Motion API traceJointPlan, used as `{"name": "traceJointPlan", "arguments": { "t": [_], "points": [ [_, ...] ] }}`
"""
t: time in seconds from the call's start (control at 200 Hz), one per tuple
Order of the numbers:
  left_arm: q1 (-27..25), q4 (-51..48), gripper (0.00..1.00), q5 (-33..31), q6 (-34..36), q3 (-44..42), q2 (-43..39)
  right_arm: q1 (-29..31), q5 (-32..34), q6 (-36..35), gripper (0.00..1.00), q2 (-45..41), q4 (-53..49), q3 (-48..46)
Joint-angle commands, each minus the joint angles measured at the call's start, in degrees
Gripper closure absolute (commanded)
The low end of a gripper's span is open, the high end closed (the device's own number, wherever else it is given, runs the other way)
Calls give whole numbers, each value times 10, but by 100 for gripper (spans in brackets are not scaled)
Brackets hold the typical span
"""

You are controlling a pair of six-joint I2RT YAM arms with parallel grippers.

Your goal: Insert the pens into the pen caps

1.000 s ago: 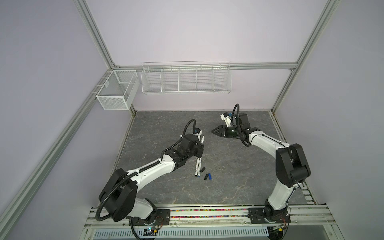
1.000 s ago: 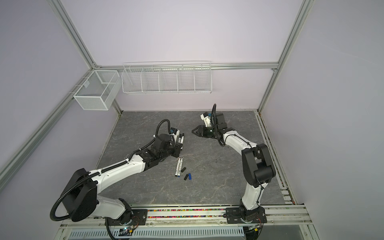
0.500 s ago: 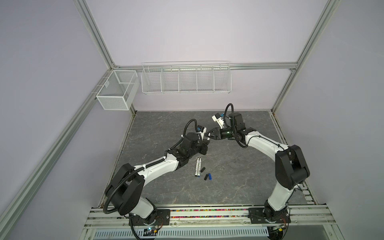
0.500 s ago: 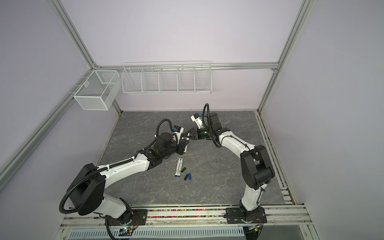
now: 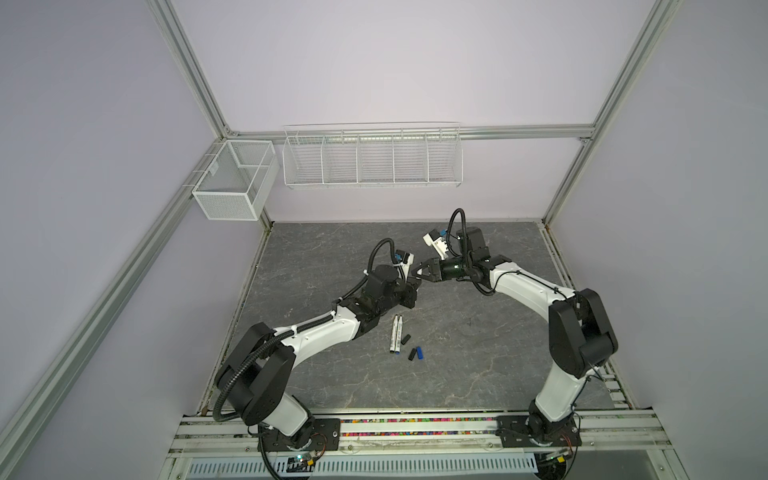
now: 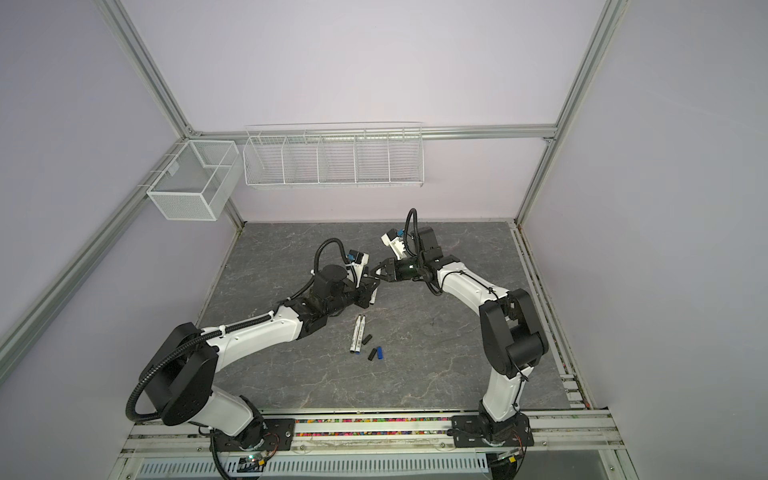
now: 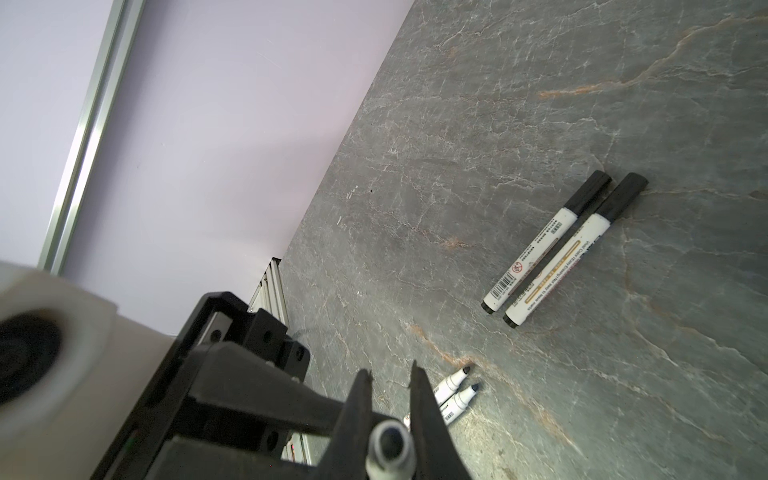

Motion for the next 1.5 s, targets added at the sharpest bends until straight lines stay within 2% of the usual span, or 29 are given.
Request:
{"name": "traceJointPlan", "arguments": {
  "t": [0.0, 0.06, 0.155, 0.39, 0.65, 0.81, 0.895, 1.095, 1.14, 1.19, 1.29, 1.375, 1.43, 1.5],
  "points": [
    [2, -17, 64, 1, -6, 20, 19, -4, -20, 9, 88, 1, 21, 3],
    [2, -25, 55, 3, -6, 23, 28, -7, -24, 16, 88, -1, 29, 2],
    [2, -30, 54, 9, -5, 28, 43, -10, -27, 26, 88, -4, 41, -2],
    [3, -27, 70, 26, 1, 48, 55, -14, -23, 24, 88, -3, 36, -4],
    [3, -19, 67, 30, 2, 58, 38, -14, -15, 15, 88, -1, 19, -2],
    [3, -33, 70, 30, 5, 62, 42, -14, -14, 18, 88, -4, 26, -4],
    [3, -32, 76, 29, 1, 58, 43, -14, -15, 18, 88, -4, 26, -4],
    [8, -1, 99, 17, -21, 39, 33, -14, -7, 5, 87, -4, 9, -10],
    [14, 9, 100, 17, -32, 33, 31, -13, 0, -4, 87, -4, -3, -11],
    [21, 24, 100, 16, -49, 22, 31, -11, 13, -21, 81, -6, -24, -10],
    [42, 51, 100, 0, -93, -4, 26, 4, 67, -85, 57, -12, -95, -9],
    [57, 44, 100, -51, -124, -24, 15, 29, 144, -150, 41, -17, -165, -15],
    [64, 37, 100, -95, -139, -38, 2, 50, 195, -189, 34, -18, -198, -25],
    [69, 27, 100, -153, -152, -57, -17, 83, 245, -229, 31, -14, -234, -38]
  ]
}}
